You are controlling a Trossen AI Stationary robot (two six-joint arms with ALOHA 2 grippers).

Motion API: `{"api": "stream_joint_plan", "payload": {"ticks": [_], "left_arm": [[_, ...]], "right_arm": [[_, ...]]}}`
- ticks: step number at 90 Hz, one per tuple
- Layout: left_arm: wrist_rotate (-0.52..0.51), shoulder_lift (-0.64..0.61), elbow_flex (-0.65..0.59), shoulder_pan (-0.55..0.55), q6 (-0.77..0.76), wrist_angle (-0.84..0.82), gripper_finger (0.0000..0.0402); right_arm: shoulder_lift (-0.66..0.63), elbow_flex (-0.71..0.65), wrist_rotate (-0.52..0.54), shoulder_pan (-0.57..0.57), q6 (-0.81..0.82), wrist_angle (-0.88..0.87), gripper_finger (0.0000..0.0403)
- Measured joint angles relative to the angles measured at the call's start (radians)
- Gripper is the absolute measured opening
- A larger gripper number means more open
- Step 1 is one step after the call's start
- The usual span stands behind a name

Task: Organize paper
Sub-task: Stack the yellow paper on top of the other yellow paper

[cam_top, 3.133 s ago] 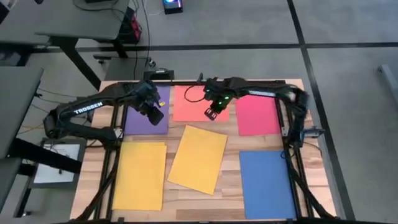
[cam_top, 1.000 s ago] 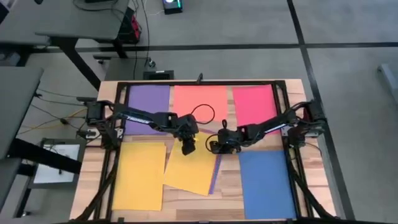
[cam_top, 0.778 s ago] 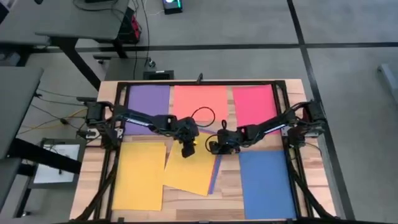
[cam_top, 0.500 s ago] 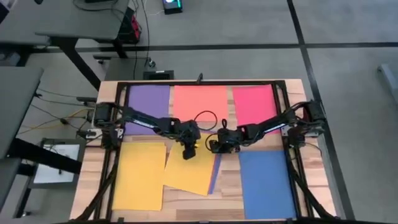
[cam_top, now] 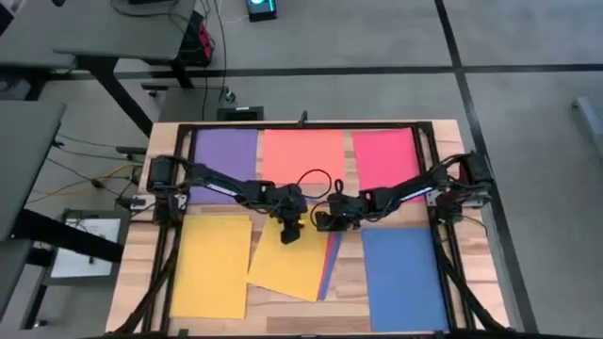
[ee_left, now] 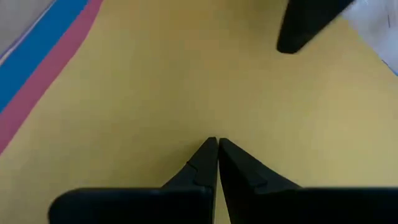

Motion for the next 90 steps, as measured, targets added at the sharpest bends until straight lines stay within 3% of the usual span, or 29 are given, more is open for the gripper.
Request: {"api": "stream_joint_plan", "payload": {"ticks": [9,24,44,65,90], "left_arm": [[0.0,0.0,0.009,0.0,0.002,-0.01,0.0],[-0.004,0.002,0.048,0.001,0.066,-0.064,0.0],[-0.05,-0.078,0.196,0.018,0.222,-0.45,0.0],[-0.263,-0.279,0.377,0.019,0.32,-0.86,0.0],[-0.276,-0.644,0.416,0.012,0.103,-1.005,0.0]], "right_arm": [[0.0,0.0,-0.003,0.003,-0.034,0.012,0.0096],[0.0,0.0,-0.005,-0.013,-0.11,0.006,0.0011],[-0.03,0.013,-0.006,-0.02,-0.16,-0.014,0.0],[-0.116,0.063,-0.009,-0.03,-0.223,-0.091,0.0],[-0.161,0.194,-0.04,-0.001,-0.207,-0.192,0.0]]}}
